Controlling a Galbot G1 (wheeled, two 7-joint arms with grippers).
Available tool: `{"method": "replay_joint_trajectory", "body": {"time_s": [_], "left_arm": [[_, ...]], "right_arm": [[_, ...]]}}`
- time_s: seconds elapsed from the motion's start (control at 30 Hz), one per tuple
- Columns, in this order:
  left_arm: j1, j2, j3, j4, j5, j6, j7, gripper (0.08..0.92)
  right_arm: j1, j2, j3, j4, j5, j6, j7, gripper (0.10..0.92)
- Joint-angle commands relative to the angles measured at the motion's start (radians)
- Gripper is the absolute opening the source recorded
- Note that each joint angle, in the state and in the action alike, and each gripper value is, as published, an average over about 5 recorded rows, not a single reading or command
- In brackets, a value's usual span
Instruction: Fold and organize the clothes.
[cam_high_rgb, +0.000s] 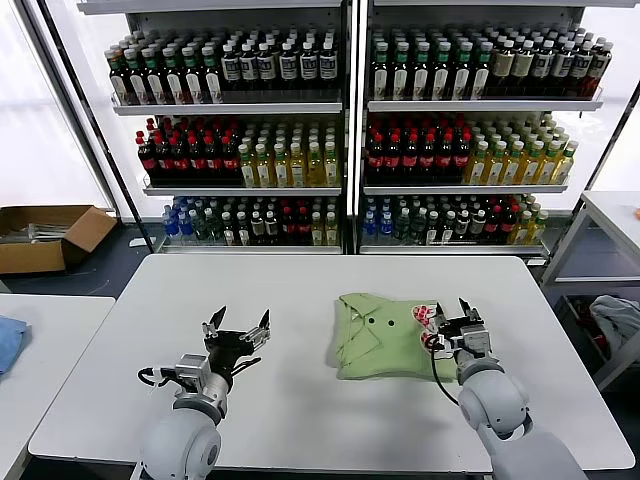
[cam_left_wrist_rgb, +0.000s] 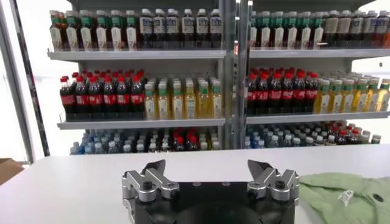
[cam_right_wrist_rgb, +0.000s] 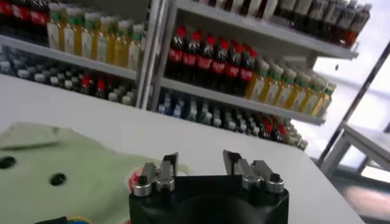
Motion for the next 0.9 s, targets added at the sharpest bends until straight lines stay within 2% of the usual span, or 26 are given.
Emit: {"method": "replay_joint_trajectory", "body": {"time_s": [0.03,0.3,0.57,0.9], "left_arm": [[0.053,-0.006,-0.006,-0.033,0.001,0.001,0.001,0.823],[0.091,0.002,-0.039,-0.054,-0.005,-0.003,0.003,0.823],[0.100,0.008,-0.057,-0.062,-0.018,-0.003,0.007,0.823],[0.104,0.005,-0.046,-0.054,-0.019,0.001,0.008,0.823]], "right_arm": [[0.018,0.169,-0.112,0.026,-0.129,0.085,-0.009,0.615],[0.118,0.231,-0.199,-0.152,-0.172,0.192,-0.006,0.804],[0.126,0.247,-0.201,-0.211,-0.247,0.171,0.017,0.823],[0.098,0.256,-0.170,-0.230,-0.227,0.092,0.055,0.823]]}}
